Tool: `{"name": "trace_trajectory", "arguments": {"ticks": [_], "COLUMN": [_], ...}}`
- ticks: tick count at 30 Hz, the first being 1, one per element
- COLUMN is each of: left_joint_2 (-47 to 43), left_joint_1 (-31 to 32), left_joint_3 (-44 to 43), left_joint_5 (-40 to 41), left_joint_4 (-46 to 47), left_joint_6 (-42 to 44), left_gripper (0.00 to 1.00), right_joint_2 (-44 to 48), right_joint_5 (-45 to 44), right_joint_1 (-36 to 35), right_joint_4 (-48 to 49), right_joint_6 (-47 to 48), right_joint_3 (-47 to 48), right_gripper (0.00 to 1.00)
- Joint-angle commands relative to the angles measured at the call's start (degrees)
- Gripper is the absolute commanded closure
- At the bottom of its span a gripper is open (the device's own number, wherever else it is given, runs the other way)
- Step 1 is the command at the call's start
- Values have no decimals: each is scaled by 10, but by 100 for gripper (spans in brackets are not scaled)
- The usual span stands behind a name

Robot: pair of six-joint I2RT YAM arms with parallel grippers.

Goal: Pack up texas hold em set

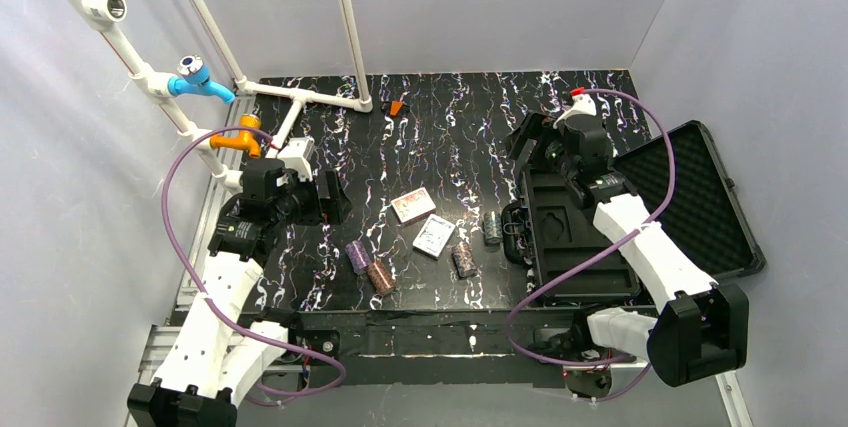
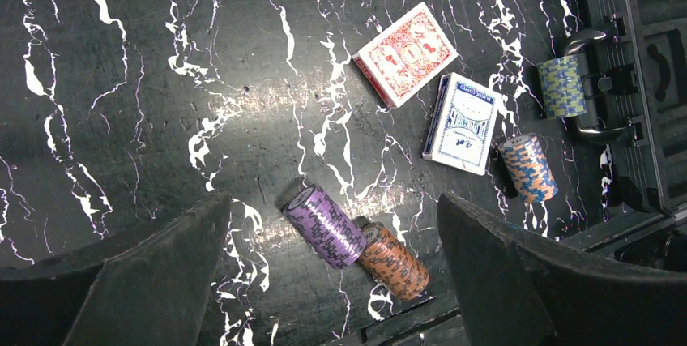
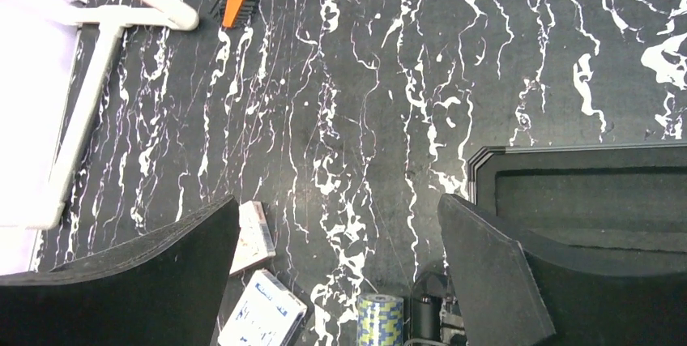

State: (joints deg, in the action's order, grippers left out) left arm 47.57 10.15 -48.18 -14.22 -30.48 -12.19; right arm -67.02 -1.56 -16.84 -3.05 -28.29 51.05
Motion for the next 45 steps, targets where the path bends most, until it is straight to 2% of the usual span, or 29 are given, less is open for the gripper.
{"name": "trace_trajectory", "arguments": {"ticks": [1, 7, 9, 15, 25, 33, 45], "left_joint_2": [-2, 0, 1, 1, 8, 8, 2], "left_joint_1": [8, 11, 12, 19, 27, 29, 34], "left_joint_3": [-14, -14, -15, -15, -16, -15, -13], "left_joint_5": [-9, -8, -6, 0, 7, 9, 18], "left_joint_4": [-6, -9, -9, -11, -13, -14, -15], "left_joint_6": [6, 5, 4, 2, 1, 0, 1], "left_gripper": [1, 1, 4, 5, 8, 9, 9], "right_joint_2": [-3, 7, 6, -10, -33, -42, -108], "right_joint_5": [11, 45, 41, 18, 20, 26, -5], "right_joint_1": [-7, -38, -57, -113, -187, -211, -277], "right_joint_4": [-53, -99, -118, -208, -301, -308, -320], "right_joint_6": [1, 19, 26, 59, 131, 119, 97], "right_joint_3": [45, 54, 63, 115, 158, 124, 137], "right_gripper": [0, 0, 0, 0, 0, 0, 0]}}
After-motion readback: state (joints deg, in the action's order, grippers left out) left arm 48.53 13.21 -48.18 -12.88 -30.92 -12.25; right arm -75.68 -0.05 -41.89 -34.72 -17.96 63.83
